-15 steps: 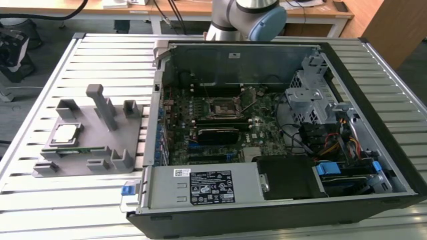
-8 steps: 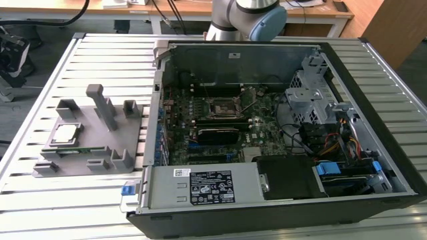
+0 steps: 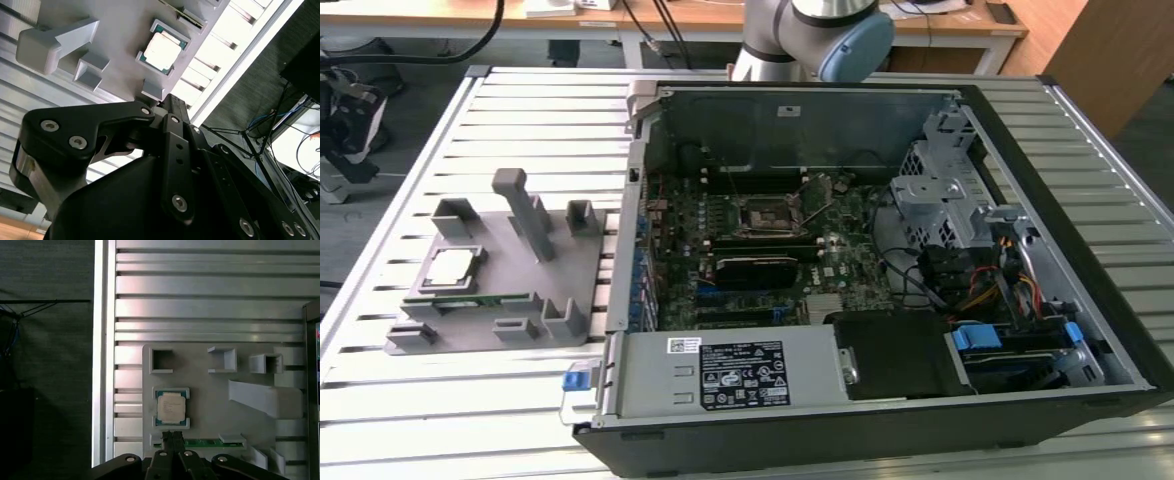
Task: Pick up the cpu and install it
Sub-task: 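Pick up the cpu and move it towards the insertion slot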
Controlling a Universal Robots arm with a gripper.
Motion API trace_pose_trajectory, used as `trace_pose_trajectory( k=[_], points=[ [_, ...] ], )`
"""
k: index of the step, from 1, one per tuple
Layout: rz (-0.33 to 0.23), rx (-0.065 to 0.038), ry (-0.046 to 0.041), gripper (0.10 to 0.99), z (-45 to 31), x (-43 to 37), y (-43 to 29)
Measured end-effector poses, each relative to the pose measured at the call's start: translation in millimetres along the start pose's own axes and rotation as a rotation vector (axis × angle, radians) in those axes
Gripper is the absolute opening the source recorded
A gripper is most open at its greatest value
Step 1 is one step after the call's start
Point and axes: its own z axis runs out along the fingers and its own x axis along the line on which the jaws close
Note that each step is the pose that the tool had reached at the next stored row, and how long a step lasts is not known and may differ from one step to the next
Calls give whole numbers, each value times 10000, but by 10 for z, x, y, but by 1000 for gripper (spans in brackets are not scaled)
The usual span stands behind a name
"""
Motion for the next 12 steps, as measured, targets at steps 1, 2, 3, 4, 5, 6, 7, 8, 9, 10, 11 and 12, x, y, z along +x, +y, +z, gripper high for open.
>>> trace_pose_trajectory(
  k=[1,2,3,4,5,6,7,8,9,10,11,12],
  points=[
    [0,-1,4,106,10,-1,-1],
    [0,-1,13,106,20,-3,-1],
    [1,-1,30,106,29,-4,-2],
    [2,0,54,106,37,-7,-3],
    [3,0,89,106,47,-9,-3],
    [4,0,130,106,57,-12,-4],
    [7,1,174,106,68,-14,-5],
    [8,0,217,106,80,-18,-6],
    [8,-3,248,106,92,-22,-6],
    [-3,-4,255,106,108,-24,-6],
    [-32,-5,257,106,121,-26,-7],
    [-79,-5,260,106,134,-28,-8]
  ],
)
